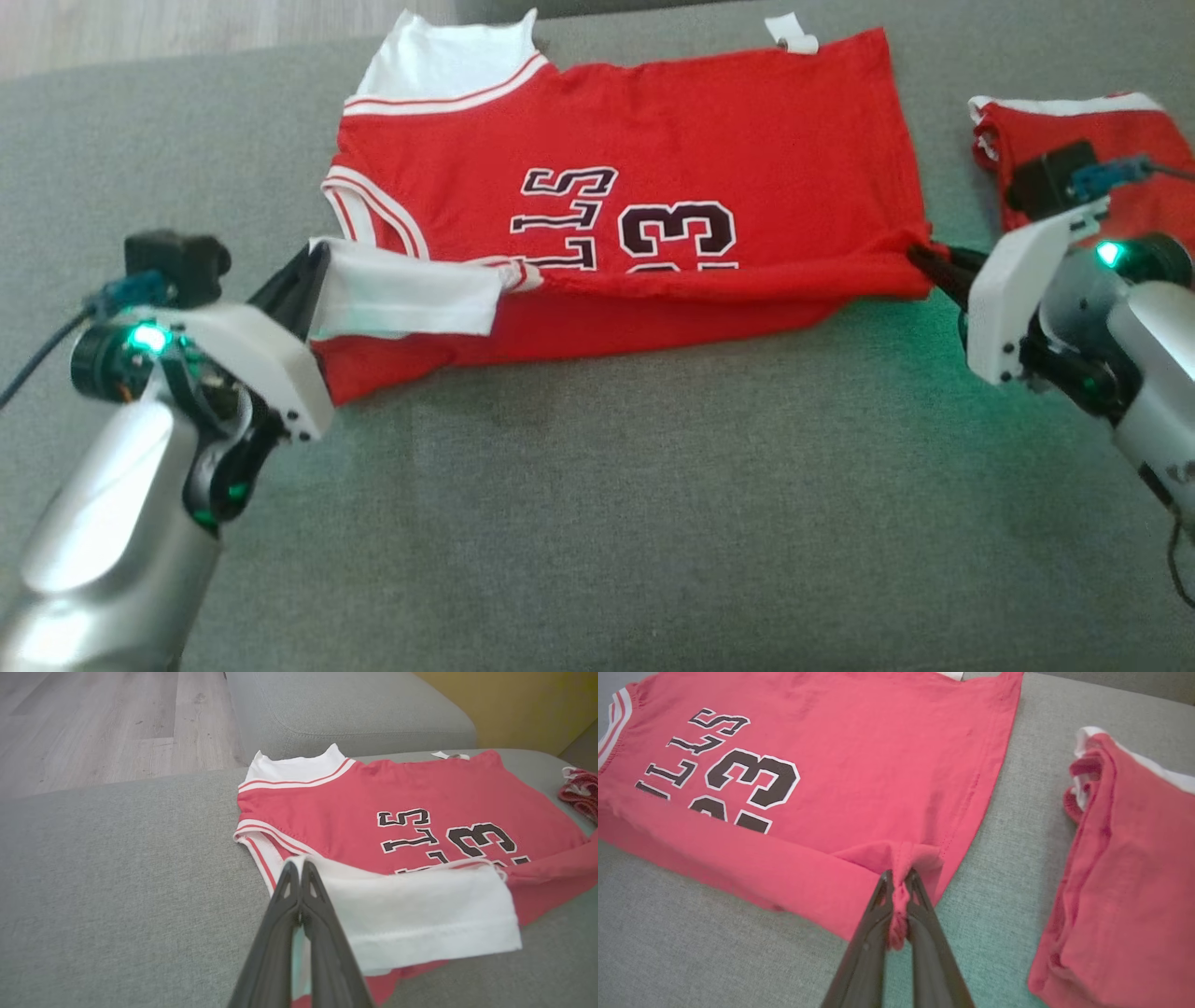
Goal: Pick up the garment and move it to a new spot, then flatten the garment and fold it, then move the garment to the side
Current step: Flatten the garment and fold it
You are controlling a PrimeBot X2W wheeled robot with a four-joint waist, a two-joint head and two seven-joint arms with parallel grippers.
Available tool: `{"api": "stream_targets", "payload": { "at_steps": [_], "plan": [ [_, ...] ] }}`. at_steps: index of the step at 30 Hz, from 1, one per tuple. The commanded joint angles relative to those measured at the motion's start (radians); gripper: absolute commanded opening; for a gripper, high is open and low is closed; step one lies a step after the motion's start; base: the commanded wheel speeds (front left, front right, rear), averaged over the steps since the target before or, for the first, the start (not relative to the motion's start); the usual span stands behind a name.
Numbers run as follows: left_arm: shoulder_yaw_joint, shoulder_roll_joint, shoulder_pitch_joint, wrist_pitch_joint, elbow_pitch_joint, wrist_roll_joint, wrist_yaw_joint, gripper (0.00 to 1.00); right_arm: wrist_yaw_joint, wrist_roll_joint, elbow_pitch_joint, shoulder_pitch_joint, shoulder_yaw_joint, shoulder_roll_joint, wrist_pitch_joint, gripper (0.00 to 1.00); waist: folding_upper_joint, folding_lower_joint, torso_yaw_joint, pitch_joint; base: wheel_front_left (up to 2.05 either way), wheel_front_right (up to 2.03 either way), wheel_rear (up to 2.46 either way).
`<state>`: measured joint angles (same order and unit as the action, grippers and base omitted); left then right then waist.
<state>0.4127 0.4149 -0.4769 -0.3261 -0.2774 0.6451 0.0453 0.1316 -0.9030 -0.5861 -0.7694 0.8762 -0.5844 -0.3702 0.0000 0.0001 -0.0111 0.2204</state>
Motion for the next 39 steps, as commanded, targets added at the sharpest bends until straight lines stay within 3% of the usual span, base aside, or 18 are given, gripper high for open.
{"api": "stream_targets", "payload": {
  "at_steps": [1,6,7,8,14,16,22,28,32,39],
  "plan": [
    [-0.031,0.041,-0.080,-0.009,0.004,-0.012,0.008,0.00,-0.001,0.012,0.009,-0.031,0.000,-0.002,-0.003,0.00,0.0000,-0.0001,0.001,0.016,0.00,0.00,0.00],
    [-0.007,0.026,-0.173,-0.022,-0.084,-0.029,0.024,0.00,-0.001,0.021,-0.020,-0.078,0.011,0.018,-0.005,0.00,0.0000,-0.0001,0.002,0.053,0.00,0.00,0.00],
    [-0.005,0.021,-0.195,-0.020,-0.103,-0.034,0.024,0.44,-0.001,0.030,-0.030,-0.095,0.007,0.023,0.009,0.29,0.0000,-0.0001,0.002,0.061,0.00,0.00,0.00],
    [-0.004,0.014,-0.221,-0.011,-0.123,-0.041,0.021,1.00,-0.001,0.042,-0.045,-0.111,0.000,0.027,0.028,1.00,0.0000,-0.0001,0.002,0.069,0.00,0.00,0.00],
    [-0.039,-0.045,-0.358,0.154,-0.218,-0.075,-0.012,1.00,-0.001,0.098,-0.130,-0.188,-0.047,0.070,0.160,1.00,0.0000,-0.0001,0.006,0.095,0.00,0.00,0.00],
    [-0.079,-0.087,-0.410,0.298,-0.265,-0.071,-0.028,1.00,-0.001,0.120,-0.165,-0.209,-0.068,0.096,0.253,1.00,0.0000,-0.0001,0.008,0.094,0.00,0.00,0.00],
    [-0.107,-0.132,-0.401,0.506,-0.319,-0.064,-0.009,1.00,-0.001,0.170,-0.219,-0.184,-0.101,0.115,0.455,1.00,0.0000,-0.0001,0.014,0.041,0.00,0.00,0.00],
    [-0.125,-0.155,-0.287,0.577,-0.284,-0.067,-0.010,1.00,-0.001,0.241,-0.270,-0.121,-0.194,0.131,0.612,1.00,0.0000,-0.0001,0.017,-0.031,0.00,0.00,0.00],
    [-0.137,-0.175,-0.179,0.586,-0.233,-0.087,-0.027,1.00,-0.001,0.309,-0.264,-0.051,-0.292,0.157,0.630,1.00,0.0000,-0.0001,0.018,-0.076,0.00,0.00,0.00],
    [-0.172,-0.227,0.032,0.588,-0.120,-0.154,-0.058,1.00,-0.001,0.502,-0.135,0.161,-0.520,0.240,0.632,1.00,0.0000,-0.0001,0.012,-0.129,0.00,0.00,0.00]
  ]
}}
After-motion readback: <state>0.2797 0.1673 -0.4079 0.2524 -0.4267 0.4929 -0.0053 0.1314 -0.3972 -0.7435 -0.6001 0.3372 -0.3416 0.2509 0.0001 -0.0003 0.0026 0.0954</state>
